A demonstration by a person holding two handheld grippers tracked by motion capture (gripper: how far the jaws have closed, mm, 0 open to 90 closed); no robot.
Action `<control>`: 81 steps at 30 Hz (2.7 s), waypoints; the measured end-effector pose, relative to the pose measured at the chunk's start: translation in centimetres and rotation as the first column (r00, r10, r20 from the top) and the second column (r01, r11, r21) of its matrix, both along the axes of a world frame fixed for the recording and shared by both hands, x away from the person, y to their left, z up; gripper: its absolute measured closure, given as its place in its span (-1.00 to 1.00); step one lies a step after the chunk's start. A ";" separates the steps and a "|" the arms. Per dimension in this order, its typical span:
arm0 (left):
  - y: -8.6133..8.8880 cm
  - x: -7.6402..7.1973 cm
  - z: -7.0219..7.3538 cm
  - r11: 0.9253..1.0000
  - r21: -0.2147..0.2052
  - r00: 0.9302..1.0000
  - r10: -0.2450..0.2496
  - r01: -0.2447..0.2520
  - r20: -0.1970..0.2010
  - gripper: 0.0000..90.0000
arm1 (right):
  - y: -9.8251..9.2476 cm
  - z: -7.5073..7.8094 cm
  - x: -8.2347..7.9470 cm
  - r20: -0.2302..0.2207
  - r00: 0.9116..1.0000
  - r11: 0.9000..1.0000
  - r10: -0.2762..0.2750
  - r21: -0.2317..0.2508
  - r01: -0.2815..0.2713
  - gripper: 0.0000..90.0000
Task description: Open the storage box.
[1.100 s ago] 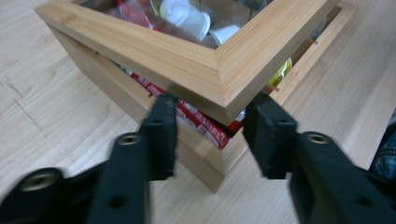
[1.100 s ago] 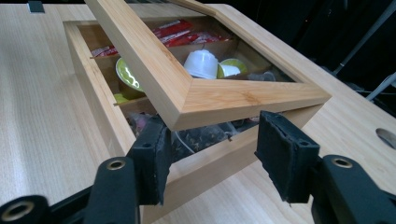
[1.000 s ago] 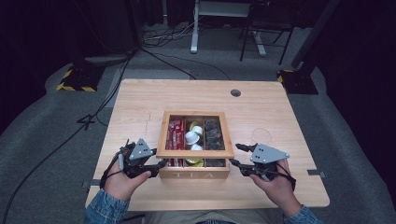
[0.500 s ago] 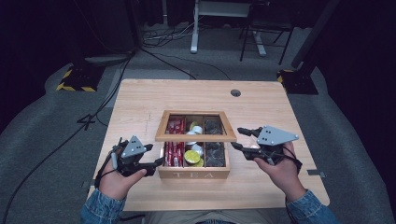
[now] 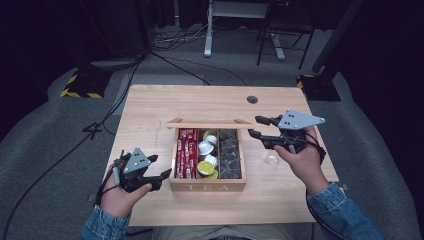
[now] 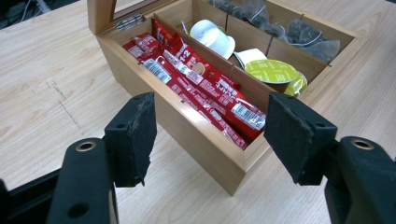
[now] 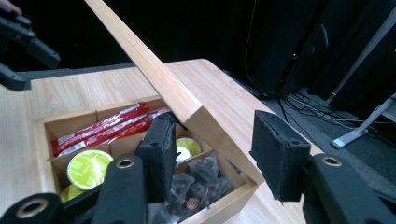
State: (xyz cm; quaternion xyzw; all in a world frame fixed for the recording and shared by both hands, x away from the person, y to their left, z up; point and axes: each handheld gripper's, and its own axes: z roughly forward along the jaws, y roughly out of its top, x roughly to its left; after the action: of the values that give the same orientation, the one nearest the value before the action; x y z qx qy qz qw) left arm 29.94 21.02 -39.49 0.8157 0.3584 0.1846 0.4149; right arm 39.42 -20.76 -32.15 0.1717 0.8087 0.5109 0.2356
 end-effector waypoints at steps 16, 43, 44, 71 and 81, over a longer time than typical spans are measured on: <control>0.4 0.6 -0.2 1.000 0.000 1.000 0.008 -0.008 -0.003 -0.23 | 0.5 2.8 4.0 0.027 0.999 0.999 -0.024 0.042 0.023 0.22; 0.8 2.3 -0.5 1.000 -0.023 1.000 0.002 -0.002 -0.014 -0.24 | 3.6 3.1 11.1 -0.006 0.990 0.990 -0.138 0.020 0.138 0.27; 0.8 2.4 -0.5 1.000 -0.027 1.000 0.000 0.000 -0.017 -0.24 | 3.8 2.9 11.5 -0.010 0.990 0.990 -0.143 0.019 0.143 0.27; 1.3 2.8 -0.9 0.999 -0.045 0.999 -0.005 0.003 -0.040 -0.25 | 5.1 -0.6 16.4 -0.127 0.958 0.964 -0.258 0.029 0.264 0.02; 1.4 2.9 -1.0 0.999 -0.049 0.999 -0.002 0.000 -0.046 -0.25 | 4.8 -1.6 17.0 -0.167 0.949 0.963 -0.266 -0.002 0.269 -0.06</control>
State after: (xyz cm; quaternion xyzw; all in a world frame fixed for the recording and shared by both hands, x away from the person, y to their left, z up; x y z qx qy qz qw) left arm 32.80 22.39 -40.47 0.8095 0.3720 0.1568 0.4263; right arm 56.42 -15.99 -33.79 0.3240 0.7893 0.4667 0.2328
